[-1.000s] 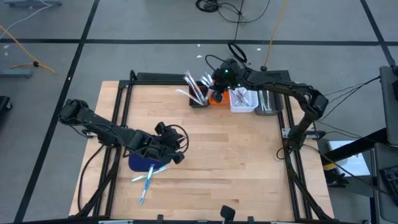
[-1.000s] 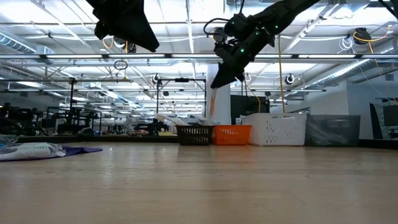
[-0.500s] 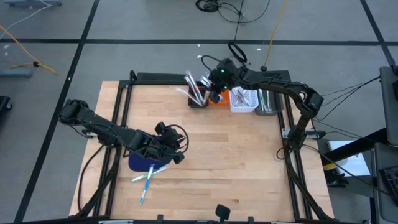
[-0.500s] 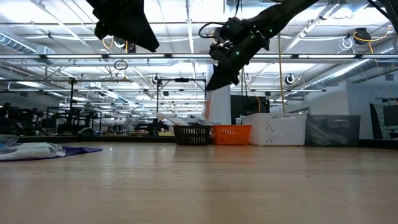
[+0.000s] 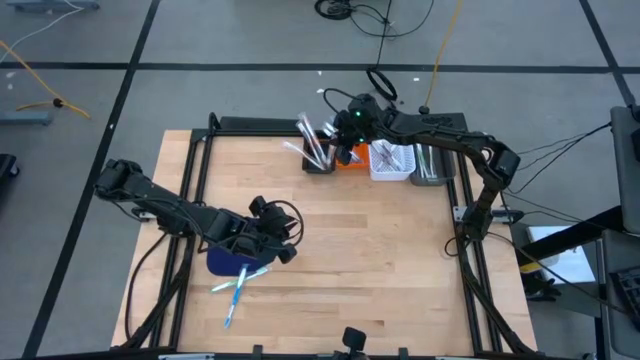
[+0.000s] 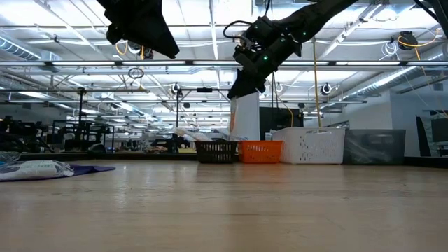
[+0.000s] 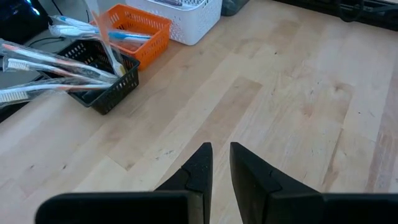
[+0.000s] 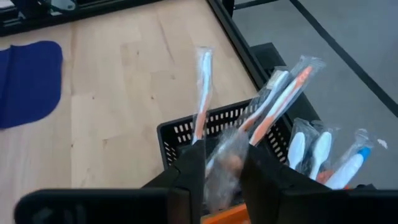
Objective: Pick & Place Toothbrushes
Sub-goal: Put the orange toothbrush into the black bin
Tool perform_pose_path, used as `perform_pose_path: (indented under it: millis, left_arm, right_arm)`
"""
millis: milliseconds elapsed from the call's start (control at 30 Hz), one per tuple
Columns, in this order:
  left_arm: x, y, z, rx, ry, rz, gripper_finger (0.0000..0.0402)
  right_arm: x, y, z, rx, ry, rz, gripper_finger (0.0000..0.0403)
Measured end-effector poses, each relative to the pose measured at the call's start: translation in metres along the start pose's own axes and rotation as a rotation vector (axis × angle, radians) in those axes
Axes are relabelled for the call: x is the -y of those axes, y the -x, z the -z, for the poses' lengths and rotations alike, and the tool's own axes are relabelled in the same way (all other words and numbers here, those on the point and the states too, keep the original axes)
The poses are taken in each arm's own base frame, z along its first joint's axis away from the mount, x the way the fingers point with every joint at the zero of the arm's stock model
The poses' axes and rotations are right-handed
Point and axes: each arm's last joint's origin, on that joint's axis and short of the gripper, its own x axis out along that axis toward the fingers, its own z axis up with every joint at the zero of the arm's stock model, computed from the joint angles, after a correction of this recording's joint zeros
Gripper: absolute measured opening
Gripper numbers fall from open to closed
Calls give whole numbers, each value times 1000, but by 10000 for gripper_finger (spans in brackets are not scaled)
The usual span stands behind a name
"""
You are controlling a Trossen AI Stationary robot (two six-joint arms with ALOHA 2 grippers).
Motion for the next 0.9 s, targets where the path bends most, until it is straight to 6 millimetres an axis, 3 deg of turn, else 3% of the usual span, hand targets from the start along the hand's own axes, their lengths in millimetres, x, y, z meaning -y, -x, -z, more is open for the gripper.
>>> perform_pose_path:
  millis: [400,633,900]
  left_arm:
    - [0,0,0,0,0,0,58]
    - [0,0,0,0,0,0,58]
    - [0,0,0,-2,-1,-1,58]
  right_arm:
    - [4,1,-12,118,38,96,172]
    - [9,-12,2,40,2,93,174]
    - [7,9,-12,104,6,101,171]
